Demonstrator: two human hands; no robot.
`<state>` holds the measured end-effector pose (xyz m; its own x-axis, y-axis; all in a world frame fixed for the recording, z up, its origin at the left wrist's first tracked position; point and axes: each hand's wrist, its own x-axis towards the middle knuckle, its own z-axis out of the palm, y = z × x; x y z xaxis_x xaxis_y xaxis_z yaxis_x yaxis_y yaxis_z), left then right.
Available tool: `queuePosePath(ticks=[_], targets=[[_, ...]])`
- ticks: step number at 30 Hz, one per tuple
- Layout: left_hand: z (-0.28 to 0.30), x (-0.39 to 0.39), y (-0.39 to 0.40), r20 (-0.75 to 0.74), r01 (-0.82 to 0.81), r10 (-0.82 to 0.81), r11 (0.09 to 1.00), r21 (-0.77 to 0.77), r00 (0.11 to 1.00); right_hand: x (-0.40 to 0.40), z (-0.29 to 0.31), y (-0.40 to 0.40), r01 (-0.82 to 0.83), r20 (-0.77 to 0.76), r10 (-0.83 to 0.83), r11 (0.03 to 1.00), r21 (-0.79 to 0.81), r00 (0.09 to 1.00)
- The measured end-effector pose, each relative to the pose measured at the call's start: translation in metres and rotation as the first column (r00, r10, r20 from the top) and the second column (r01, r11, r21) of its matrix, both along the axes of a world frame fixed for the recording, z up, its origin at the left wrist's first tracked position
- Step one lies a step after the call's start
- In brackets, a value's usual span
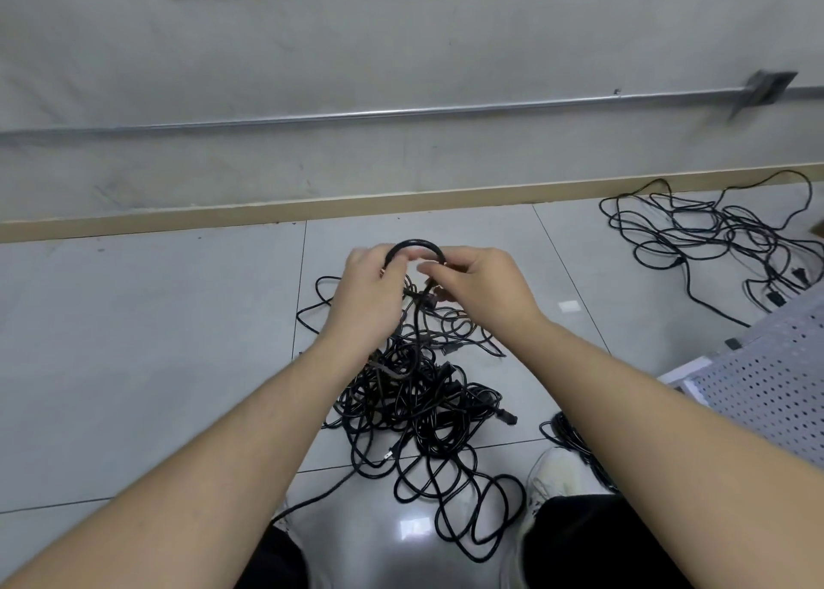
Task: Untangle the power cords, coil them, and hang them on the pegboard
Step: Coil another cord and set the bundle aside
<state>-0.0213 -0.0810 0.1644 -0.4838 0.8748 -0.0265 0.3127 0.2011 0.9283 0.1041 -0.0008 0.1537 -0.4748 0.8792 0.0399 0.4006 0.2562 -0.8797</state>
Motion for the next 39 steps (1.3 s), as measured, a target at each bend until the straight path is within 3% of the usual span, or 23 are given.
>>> queuePosePath(ticks=[2, 6, 8, 13, 18, 21, 23, 26, 30, 34, 39], targets=[[-0.002, 0.003, 0.0, 0.018, 0.054, -0.054, 0.998, 0.016, 0.998, 0.003, 0.0, 0.004, 0.04, -0.04, -0.042, 0.998, -0.048, 0.998], [0.001, 0.007, 0.002, 0.326, 0.076, -0.094, 0.995, 0.067, 0.941, 0.008, -0.002, 0.01, 0.035, -0.083, -0.046, 0.992, -0.124, 0.996], [0.002, 0.006, 0.003, 0.385, 0.052, -0.075, 0.996, 0.072, 0.92, 0.008, -0.002, 0.011, 0.021, -0.135, -0.046, 0.983, -0.18, 0.99], [0.002, -0.003, 0.006, 0.292, 0.059, -0.073, 0.997, 0.056, 0.954, 0.009, 0.0, 0.012, -0.041, -0.201, -0.018, 0.957, -0.288, 0.979], [0.0, -0.006, 0.007, 0.225, 0.116, -0.115, 0.993, 0.01, 0.968, 0.008, 0.011, 0.011, -0.025, -0.266, -0.095, 0.909, -0.415, 0.959], [-0.002, -0.006, 0.006, 0.141, 0.142, -0.138, 0.99, -0.02, 0.98, 0.005, 0.023, 0.008, -0.172, -0.477, -0.159, 0.797, -0.579, 0.864], [-0.001, -0.003, 0.004, 0.127, 0.153, -0.146, 0.987, -0.048, 0.981, 0.004, 0.026, 0.007, -0.145, -0.51, -0.235, 0.789, -0.598, 0.827], [-0.001, 0.008, 0.002, 0.14, 0.162, -0.148, 0.982, -0.097, 0.979, 0.0, 0.022, 0.006, -0.062, -0.503, -0.323, 0.792, -0.608, 0.802], [-0.003, 0.016, 0.002, 0.189, 0.188, -0.16, 0.972, -0.138, 0.969, -0.003, 0.023, 0.004, -0.151, -0.577, -0.354, 0.745, -0.65, 0.736], [0.0, 0.028, 0.0, 0.201, 0.299, -0.273, 0.948, -0.112, 0.941, -0.002, 0.03, 0.003, -0.165, -0.595, -0.425, 0.703, -0.692, 0.682], [-0.004, 0.031, 0.0, 0.337, 0.363, -0.317, 0.928, -0.082, 0.886, 0.002, 0.029, 0.007, -0.128, -0.523, -0.334, 0.738, -0.663, 0.784]])
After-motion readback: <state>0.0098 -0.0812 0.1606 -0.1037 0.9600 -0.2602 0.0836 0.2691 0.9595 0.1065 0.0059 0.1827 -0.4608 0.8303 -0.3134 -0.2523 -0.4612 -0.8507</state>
